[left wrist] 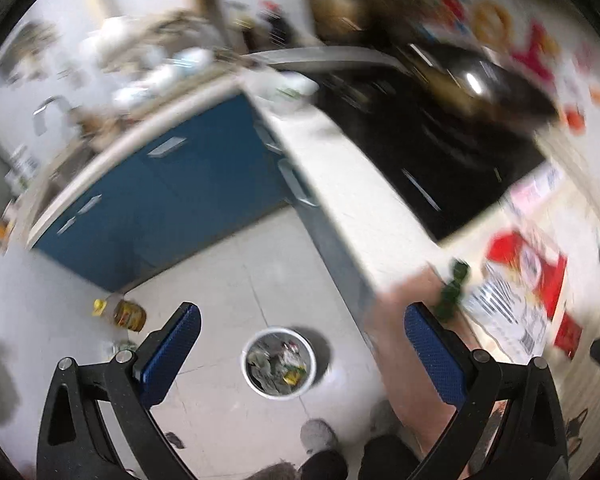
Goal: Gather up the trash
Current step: 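Grasp the red sauce packet with the right tool while the left tool grasps the green pepper, then carry both items to the white bin and open both tools to drop them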
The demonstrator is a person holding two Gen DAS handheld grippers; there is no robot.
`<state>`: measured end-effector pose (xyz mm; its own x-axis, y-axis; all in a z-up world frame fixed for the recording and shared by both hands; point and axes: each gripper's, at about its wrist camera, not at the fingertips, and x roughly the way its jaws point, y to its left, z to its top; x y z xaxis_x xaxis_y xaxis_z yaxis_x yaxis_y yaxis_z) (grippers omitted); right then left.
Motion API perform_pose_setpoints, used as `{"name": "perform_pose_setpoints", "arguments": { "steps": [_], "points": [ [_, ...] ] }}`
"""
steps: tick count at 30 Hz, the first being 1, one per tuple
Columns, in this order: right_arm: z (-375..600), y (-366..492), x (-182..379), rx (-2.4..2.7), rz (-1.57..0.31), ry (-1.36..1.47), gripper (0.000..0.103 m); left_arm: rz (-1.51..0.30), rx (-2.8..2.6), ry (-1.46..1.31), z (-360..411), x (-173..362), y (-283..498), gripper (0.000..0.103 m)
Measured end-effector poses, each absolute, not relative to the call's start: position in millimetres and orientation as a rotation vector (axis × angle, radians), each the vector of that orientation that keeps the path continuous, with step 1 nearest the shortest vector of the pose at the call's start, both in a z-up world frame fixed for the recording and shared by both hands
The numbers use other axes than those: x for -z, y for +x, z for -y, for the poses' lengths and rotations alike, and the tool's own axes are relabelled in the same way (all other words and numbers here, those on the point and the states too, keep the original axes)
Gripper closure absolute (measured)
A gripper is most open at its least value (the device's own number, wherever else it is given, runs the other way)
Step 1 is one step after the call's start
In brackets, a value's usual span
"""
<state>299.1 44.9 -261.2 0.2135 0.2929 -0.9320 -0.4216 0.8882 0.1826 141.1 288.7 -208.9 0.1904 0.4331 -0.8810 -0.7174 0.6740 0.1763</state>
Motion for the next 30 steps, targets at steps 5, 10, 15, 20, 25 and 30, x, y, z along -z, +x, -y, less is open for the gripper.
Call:
{"name": "perform_pose_setpoints", "arguments": {
  "steps": [5,10,15,20,25,30],
  "points": [
    [-17.4,358.9,328.0,-0.383,-1.376,-0.062,0.004,-1.289,-0.673,-0.219,-270.2,280.2,228.5,0.001],
    [-10.6,383.9,365.0,-0.358,-1.405,-0.059,0.029,-1.396,-0.543,-0.233,-266.3,322.2,266.5,0.038],
    [-21.0,387.7,385.5,-0.372,-1.416,-0.141,0.027,-1.436,-0.468,-0.27,-253.9,334.1,267.2,0.079],
    [-33.1,370.7,389.4,-0.376,-1.322,-0.287,0.035,-1.417,-0.511,-0.3,-248.4,333.4,255.3,0.082],
    [-15.7,364.3,381.6,-0.415,-1.273,-0.245,0.08,-1.405,-0.558,-0.318,-242.7,328.9,235.9,0.083],
    [9.2,363.3,369.0,-0.423,-1.258,-0.174,0.086,-1.362,-0.556,-0.344,-232.9,314.2,215.3,0.083]
  ]
}}
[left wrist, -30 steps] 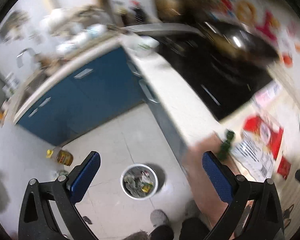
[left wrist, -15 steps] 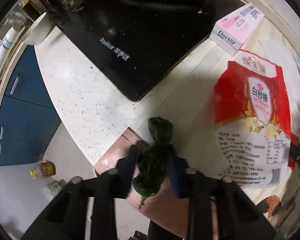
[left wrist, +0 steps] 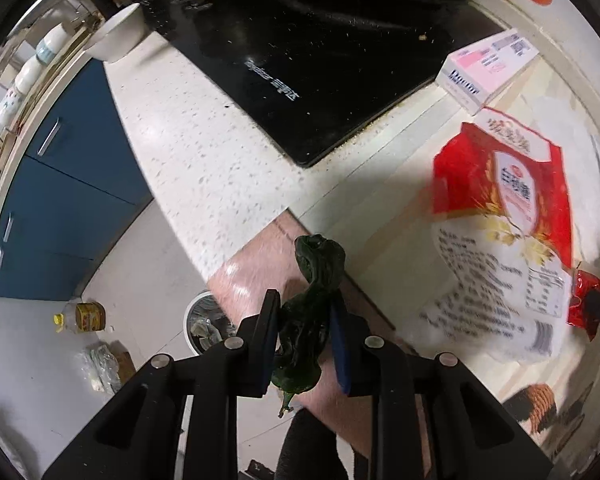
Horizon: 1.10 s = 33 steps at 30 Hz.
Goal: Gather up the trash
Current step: 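Carry both items to the white bin and open both tools to drop them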
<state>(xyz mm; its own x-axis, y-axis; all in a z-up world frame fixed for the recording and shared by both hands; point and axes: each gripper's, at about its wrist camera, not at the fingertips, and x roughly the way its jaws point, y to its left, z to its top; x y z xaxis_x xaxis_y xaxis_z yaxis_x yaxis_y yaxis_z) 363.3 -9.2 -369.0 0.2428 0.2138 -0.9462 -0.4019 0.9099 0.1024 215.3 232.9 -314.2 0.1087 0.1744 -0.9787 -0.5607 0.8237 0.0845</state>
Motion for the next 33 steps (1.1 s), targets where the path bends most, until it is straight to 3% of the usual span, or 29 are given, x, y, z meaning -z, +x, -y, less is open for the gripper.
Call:
{"name": "perform_pose_setpoints", "arguments": {
  "steps": [8,18,26,33],
  "points": [
    [16.3,342.4,302.7,-0.492,-1.193,-0.108,0.086,-1.233,-0.59,-0.432,-243.1,267.5,182.6,0.083],
    [-90.1,267.7,243.2,-0.76,-1.11,-0.155,0.087,-1.102,-0.705,-0.521,-299.2,238.3,93.3,0.083],
    [-200.8,174.5,278.8,-0.956,-1.159,-0.278,0.087,-1.077,-0.874,-0.608,-350.6,265.7,-7.7,0.083],
    [-279.2,101.1,363.6,-1.036,-1.259,-0.39,0.087,-1.127,-0.965,-0.782,-404.2,344.4,-76.1,0.083]
  ]
}}
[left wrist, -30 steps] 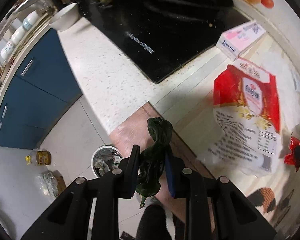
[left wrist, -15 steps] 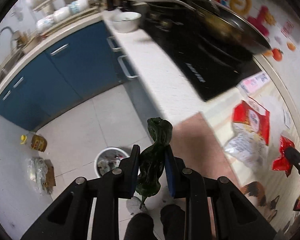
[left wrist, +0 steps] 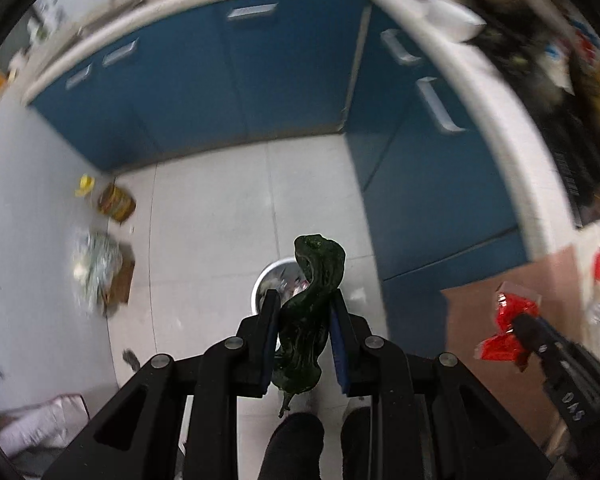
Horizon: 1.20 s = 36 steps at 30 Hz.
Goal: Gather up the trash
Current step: 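Carry both items to the white bin and open both tools to drop them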
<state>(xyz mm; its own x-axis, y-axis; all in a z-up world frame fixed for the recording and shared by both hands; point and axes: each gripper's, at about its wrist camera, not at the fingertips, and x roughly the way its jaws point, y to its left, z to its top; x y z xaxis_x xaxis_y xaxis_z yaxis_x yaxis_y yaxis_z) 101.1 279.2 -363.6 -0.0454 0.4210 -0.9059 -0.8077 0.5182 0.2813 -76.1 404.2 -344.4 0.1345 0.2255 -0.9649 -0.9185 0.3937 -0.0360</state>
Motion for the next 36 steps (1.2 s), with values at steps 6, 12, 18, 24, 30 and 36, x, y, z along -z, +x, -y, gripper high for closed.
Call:
{"name": "perform_pose_setpoints", "arguments": {
  "steps": [6,12,18,24,30,36],
  "points": [
    [-327.9,69.3,470.3,-1.03,-1.359,-0.46,0.087,-1.179,-0.971,-0.939,-445.0,452.0,-102.2,0.083],
    [-360.0,56.6,603.5,-1.0,-1.469,-0.491,0.087,-1.235,-0.95,-1.084,-479.5,586.6,-113.4,0.082],
    [-381.9,45.7,717.1,-0.987,-1.542,-0.555,0.087,-1.282,-0.889,-1.186,-493.0,689.8,-117.7,0.079],
    [-393.6,39.3,780.6,-0.983,-1.607,-0.64,0.06,-1.271,-0.886,-1.231,-496.8,713.8,-119.3,0.053],
    [-389.3,45.7,776.5,-0.97,-1.595,-0.627,0.037,-1.235,-0.959,-1.212,-496.0,696.5,-131.2,0.003],
    [-388.2,32.2,753.8,-0.952,-1.451,-0.741,0.0,-1.267,-1.108,-1.003,-484.3,664.9,-141.4,0.003]
  ]
}}
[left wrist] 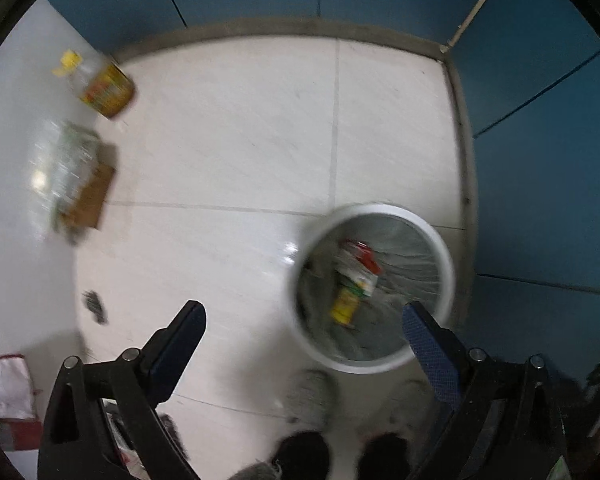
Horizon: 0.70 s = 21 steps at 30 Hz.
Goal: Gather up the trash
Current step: 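Carry both items to the white bin and open both tools to drop them, then move both tools back toward the counter and the Doctor toothpaste box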
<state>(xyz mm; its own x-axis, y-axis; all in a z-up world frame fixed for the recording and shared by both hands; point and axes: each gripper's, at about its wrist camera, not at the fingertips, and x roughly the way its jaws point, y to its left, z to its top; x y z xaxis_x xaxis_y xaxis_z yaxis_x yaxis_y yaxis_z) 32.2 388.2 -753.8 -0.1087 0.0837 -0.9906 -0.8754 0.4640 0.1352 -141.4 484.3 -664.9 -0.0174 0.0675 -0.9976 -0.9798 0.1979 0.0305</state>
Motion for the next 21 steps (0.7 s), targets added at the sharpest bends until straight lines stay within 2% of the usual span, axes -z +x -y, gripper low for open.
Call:
{"name": "perform_pose_setpoints", "arguments": {
  "steps": [9,21],
  "points": [
    [-371.0,18.1,679.2,-0.94,-1.362,-0.786,0.0,-1.298,-1.214,-0.846,-450.7,590.6,-163.1,0.003],
    [-310.4,23.1,454.5,-1.008,-1.223,-0.717,0.0,-1.195,-1.159,-0.771,-393.5,412.4,-160.6,0.003]
  ]
}}
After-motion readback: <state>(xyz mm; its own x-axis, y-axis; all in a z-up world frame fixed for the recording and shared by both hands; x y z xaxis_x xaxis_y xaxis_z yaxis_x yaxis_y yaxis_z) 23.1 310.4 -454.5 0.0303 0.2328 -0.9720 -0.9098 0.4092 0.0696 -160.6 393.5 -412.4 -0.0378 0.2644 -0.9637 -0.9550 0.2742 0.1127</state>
